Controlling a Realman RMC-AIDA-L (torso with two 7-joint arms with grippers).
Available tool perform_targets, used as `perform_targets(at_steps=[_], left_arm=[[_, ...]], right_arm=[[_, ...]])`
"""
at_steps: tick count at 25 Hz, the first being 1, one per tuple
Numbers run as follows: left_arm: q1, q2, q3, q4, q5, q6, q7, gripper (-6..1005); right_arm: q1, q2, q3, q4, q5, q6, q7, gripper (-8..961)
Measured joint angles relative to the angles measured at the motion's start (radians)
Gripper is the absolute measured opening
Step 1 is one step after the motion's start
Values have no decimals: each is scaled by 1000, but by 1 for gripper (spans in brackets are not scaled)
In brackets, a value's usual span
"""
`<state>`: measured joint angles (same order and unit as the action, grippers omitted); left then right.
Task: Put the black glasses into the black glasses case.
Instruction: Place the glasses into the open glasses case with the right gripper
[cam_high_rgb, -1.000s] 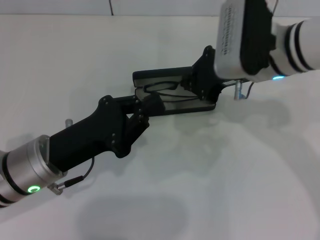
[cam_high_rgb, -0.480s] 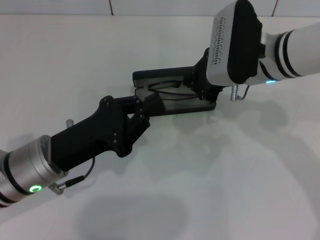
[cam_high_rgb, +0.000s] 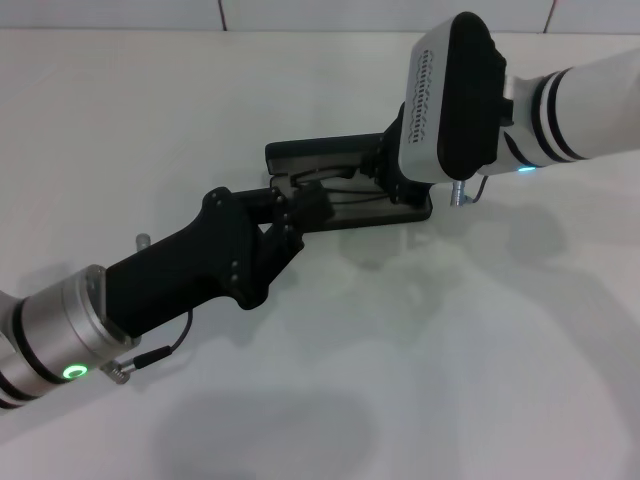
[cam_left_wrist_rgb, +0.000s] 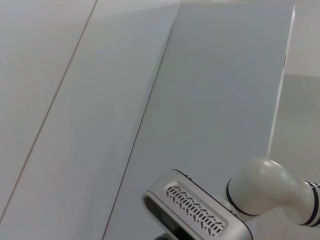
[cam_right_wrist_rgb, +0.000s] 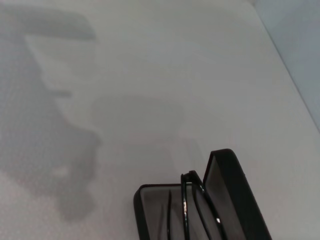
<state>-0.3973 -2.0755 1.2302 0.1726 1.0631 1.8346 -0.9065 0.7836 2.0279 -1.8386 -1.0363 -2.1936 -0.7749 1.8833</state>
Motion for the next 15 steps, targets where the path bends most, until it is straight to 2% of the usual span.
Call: perform_targets(at_steps=[15], left_arm=[[6,-5,0,3,0,-1,0,47]], right_arm=[[23,0,-25,40,0,43,-1,59]])
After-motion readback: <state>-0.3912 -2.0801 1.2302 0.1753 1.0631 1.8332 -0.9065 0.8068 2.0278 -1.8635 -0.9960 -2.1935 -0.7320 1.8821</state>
